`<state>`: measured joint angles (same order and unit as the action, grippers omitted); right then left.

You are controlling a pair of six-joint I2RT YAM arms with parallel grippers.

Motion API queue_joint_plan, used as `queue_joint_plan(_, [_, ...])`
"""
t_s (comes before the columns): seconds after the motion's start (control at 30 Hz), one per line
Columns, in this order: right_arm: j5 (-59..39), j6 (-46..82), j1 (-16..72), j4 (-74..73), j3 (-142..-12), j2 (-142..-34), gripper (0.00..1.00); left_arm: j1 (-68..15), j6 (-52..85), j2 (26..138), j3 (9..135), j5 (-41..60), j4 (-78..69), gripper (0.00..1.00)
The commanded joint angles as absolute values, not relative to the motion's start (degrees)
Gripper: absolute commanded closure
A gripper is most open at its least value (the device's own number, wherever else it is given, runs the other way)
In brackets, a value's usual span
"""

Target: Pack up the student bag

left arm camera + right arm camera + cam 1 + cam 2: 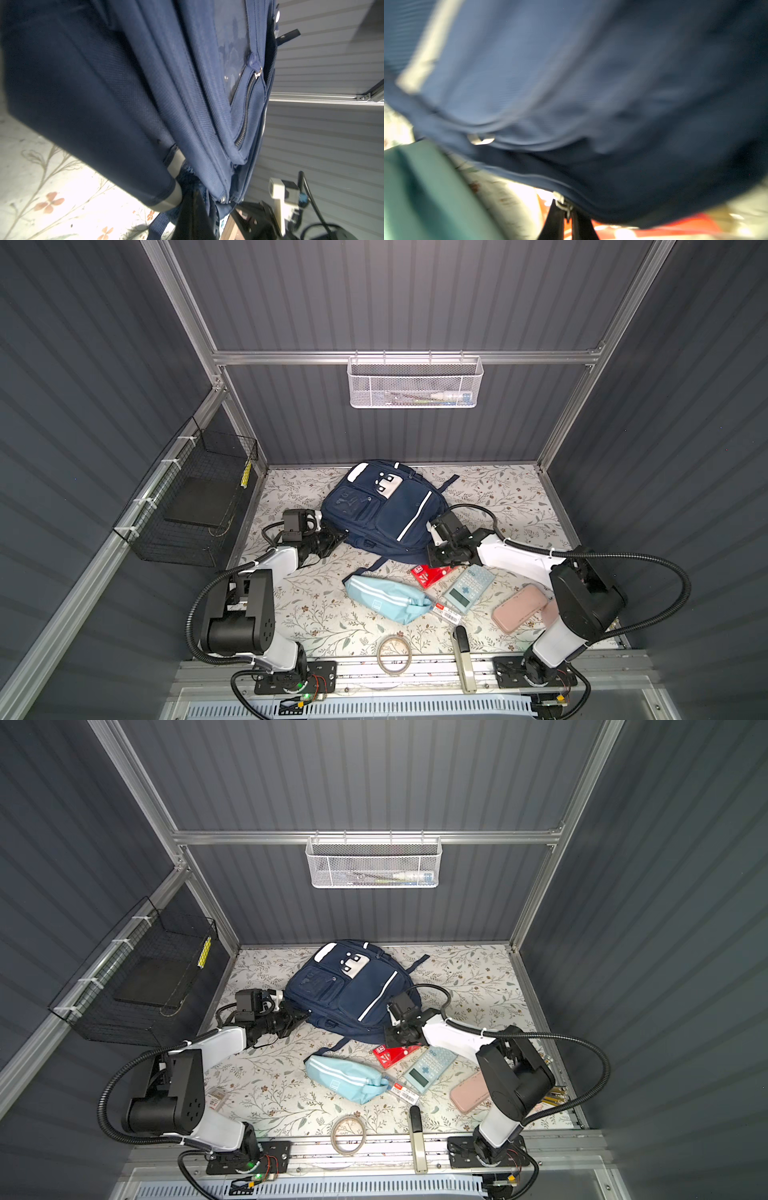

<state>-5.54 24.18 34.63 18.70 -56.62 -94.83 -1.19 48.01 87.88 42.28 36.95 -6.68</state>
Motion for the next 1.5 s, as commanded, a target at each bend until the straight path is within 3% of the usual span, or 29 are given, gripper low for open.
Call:
queue_joint_plan(0.0, [-3.65,20.52,34.05,24.81,-57.53,-94.55,1.0,1.05,47.13,89.82,44.68,33.53,-9.87,1.0])
queue_joint_plan(0.1, [-4.49,21.7,39.79,27.05,-62.69,-95.27,1.0,1.1,49.47,93.07,45.5,33.81,-14.4,1.0])
queue_joint_plan(0.17, [-4.35,23.01,44.35,28.21,-67.0,-96.03,1.0,1.06,48.57,94.12,47.03,32.75,-14.17,0.73])
queue_joint_plan(0.33, [-8.71,28.6,48.94,25.06,-76.31,-100.23,1.0,1.05,46.13,86.68,47.59,28.25,-6.5,0.18])
queue_joint_plan(0.4, [-8.71,28.6,49.38,24.8,-80.82,-103.22,1.0,1.06,46.67,82.07,45.29,27.14,-4.44,0.07])
queue_joint_plan(0.47, [-9.33,27.74,49.98,25.9,-86.05,-106.72,1.0,0.52,49.98,78.36,42.02,29.01,-6.25,0.07])
queue_joint_plan(0.57, [-10.28,27.42,51.32,26.08,-92.45,-110.58,1.0,-3.57,59.31,75.5,35.58,32.09,-13.2,0.11])
queue_joint_plan(0.73, [-10.59,27.14,53.15,27.08,-98.41,-113.79,1.0,-12.96,67.78,70.46,28.18,25.17,-16.5,0.15])
queue_joint_plan(0.93, [-11.26,24.6,55.58,26.27,-97.17,-113.31,1.0,-13.36,67.42,75.39,29.61,21.84,-19.56,0.16])
queue_joint_plan(1.0, [-12.29,24.76,55.79,25.28,-95.5,-112.47,1.0,-13.36,67.81,78.25,31.42,22.73,-21.94,0.29])
queue_joint_plan(1.13, [-9.63,24.05,55.17,26.08,-91.74,-109.78,1.0,-13.36,67.99,80.77,31.43,23.68,-24.07,0.81])
queue_joint_plan(1.3, [-7.39,22.91,51.28,27.21,-84.41,-105.48,1.0,-13.1,65.43,78.92,30.94,23.24,-20.76,0.91])
queue_joint_plan(1.37, [-7.31,22.42,48.72,27.45,-81.31,-103.58,1.0,-12.54,64.1,77.52,31.36,23.15,-18.38,1.0])
queue_joint_plan(1.47, [-5.8,20.52,43.65,27.78,-76.63,-101.23,1.0,-10.27,63.53,75.5,31.72,25.25,-16.8,1.0])
